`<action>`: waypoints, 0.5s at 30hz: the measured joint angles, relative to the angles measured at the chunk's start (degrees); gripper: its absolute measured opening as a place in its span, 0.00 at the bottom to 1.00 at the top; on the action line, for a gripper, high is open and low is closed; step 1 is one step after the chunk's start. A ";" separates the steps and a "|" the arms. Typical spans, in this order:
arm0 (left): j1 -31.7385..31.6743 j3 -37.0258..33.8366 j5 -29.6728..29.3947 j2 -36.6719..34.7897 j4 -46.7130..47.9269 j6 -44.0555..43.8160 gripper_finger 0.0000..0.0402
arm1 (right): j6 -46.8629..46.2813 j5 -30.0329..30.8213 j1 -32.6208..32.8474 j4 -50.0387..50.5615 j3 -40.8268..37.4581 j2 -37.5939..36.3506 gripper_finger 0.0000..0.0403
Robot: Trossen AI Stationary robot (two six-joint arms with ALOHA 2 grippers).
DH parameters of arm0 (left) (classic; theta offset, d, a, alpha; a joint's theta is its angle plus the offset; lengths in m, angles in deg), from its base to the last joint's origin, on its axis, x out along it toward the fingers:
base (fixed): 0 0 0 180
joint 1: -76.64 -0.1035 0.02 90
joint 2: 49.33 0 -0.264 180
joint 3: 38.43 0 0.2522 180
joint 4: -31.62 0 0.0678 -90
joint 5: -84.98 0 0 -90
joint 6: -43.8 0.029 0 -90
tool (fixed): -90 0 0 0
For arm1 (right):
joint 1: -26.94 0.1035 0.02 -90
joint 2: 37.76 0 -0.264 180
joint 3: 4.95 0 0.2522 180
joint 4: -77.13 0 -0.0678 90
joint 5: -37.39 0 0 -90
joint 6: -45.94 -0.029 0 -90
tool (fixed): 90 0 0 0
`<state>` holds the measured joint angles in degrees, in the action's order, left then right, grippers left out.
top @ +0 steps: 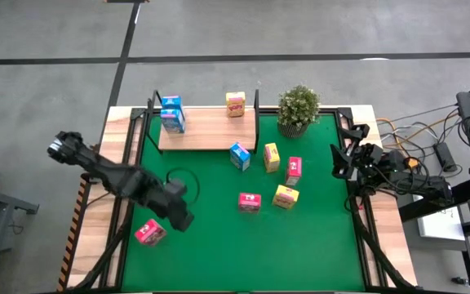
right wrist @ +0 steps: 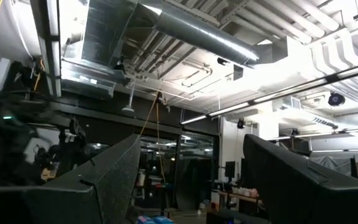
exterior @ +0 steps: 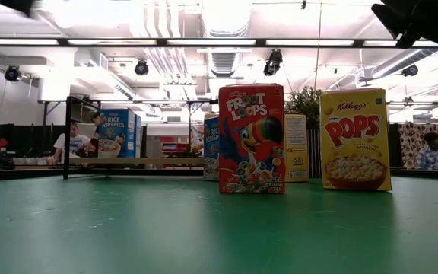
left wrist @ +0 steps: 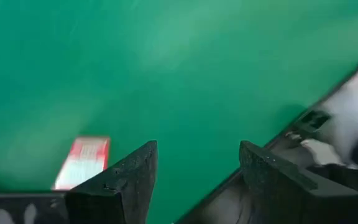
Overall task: Stack cereal on shelf
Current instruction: Put the bottom red cereal box on the shelf
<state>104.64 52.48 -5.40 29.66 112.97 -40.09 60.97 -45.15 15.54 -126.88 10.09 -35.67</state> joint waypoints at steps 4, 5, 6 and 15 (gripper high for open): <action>5.80 1.48 0.58 4.09 3.75 -7.06 0.59 | 0.34 -0.02 0.00 0.86 0.00 0.00 0.68; 7.06 1.48 0.98 4.97 4.70 -8.05 0.61 | 0.44 -0.03 0.00 1.05 0.00 0.00 0.68; 8.17 1.48 1.57 5.65 5.57 -8.79 0.62 | 0.41 -0.03 0.00 1.08 0.00 0.00 0.68; 17.59 0.02 3.95 7.34 13.24 -14.06 0.70 | 0.07 -0.09 0.00 1.03 0.00 0.00 0.68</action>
<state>122.23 52.50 -1.46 37.00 126.21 -54.15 61.03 -45.24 15.54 -125.84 10.09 -35.67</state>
